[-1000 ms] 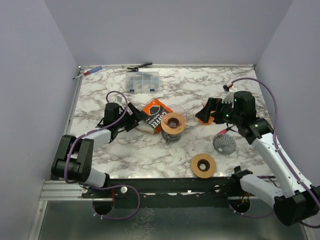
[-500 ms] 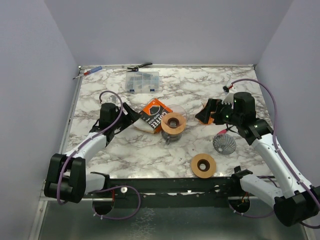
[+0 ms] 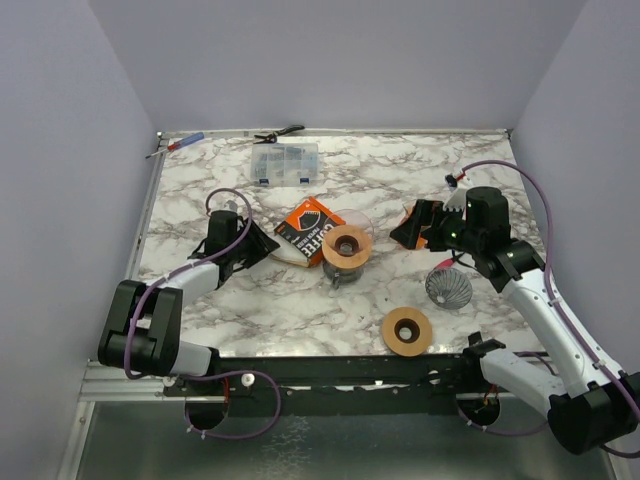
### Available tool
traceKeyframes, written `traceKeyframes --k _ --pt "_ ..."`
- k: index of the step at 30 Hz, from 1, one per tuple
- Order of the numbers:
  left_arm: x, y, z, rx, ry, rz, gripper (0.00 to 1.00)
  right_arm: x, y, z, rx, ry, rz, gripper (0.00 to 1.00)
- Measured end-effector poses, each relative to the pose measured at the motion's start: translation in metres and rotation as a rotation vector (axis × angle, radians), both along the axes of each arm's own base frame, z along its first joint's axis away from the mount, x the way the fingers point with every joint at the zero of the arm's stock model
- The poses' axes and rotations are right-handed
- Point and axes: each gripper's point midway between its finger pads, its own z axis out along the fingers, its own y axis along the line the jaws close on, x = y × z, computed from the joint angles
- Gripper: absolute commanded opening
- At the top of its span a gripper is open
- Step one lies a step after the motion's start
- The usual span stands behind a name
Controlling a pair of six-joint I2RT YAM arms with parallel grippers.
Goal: Place the coffee filter in the dripper
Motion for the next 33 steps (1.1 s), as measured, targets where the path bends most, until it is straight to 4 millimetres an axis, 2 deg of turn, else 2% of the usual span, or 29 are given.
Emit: traceKeyframes --k 10,18,28,33 --pt "0.006 0.0 0.001 -0.002 -0.022 0.003 0.46 0.0 0.0 -0.002 0.001 0.003 0.0 0.99" --pt "0.003 0.0 -0.01 -0.007 -0.01 0.008 0.4 0.0 0.0 -0.004 0.001 0.004 0.0 0.99" --pt "0.006 -0.001 -0.004 -0.017 -0.035 0.013 0.31 0.0 0.0 -0.004 0.001 0.004 0.0 0.99" --pt "0.008 -0.002 0.003 -0.023 -0.057 0.013 0.32 0.0 0.0 -0.004 0.0 0.004 0.0 0.99"
